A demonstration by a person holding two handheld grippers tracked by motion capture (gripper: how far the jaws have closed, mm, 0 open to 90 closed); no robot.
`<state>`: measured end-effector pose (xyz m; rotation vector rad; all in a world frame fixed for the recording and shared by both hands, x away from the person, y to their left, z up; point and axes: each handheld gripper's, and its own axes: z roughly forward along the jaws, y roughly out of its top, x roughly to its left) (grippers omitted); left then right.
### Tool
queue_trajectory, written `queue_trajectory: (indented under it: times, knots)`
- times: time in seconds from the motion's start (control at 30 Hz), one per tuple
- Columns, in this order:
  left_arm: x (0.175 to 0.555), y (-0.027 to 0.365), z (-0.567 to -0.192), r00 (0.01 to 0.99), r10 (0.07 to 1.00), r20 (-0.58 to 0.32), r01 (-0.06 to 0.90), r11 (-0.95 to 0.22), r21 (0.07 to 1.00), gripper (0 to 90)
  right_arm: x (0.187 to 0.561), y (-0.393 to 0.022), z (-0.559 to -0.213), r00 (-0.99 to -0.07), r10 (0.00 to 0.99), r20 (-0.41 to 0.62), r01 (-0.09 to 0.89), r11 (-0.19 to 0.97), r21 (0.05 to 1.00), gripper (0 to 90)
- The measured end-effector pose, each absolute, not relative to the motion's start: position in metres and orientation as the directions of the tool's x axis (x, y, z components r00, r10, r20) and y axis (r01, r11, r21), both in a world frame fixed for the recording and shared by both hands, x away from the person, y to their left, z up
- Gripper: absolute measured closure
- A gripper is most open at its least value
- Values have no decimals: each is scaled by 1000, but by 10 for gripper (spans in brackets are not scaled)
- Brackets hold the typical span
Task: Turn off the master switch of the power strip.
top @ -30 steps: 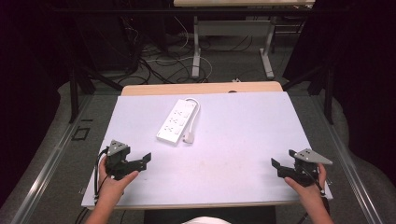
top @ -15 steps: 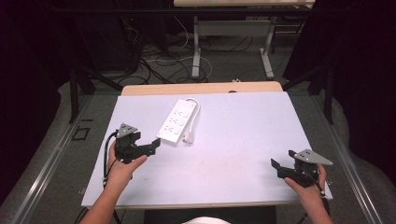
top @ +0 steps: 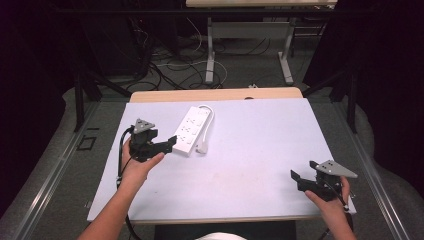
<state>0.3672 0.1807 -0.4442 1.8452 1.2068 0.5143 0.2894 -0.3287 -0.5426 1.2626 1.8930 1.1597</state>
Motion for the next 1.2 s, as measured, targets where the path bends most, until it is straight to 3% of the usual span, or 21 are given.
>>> queue_trajectory:
  times: [0.8, 1.2]
  knots:
    - [409, 147, -418, 450, 884, -129, 574, -175, 800, 368, 289, -330, -543, -387, 922, 17, 433, 165, 886, 189]
    - [428, 129, -406, 458, 877, -147, 577, -167, 799, 380, 288, -331, -543, -392, 920, 26, 445, 165, 880, 189]
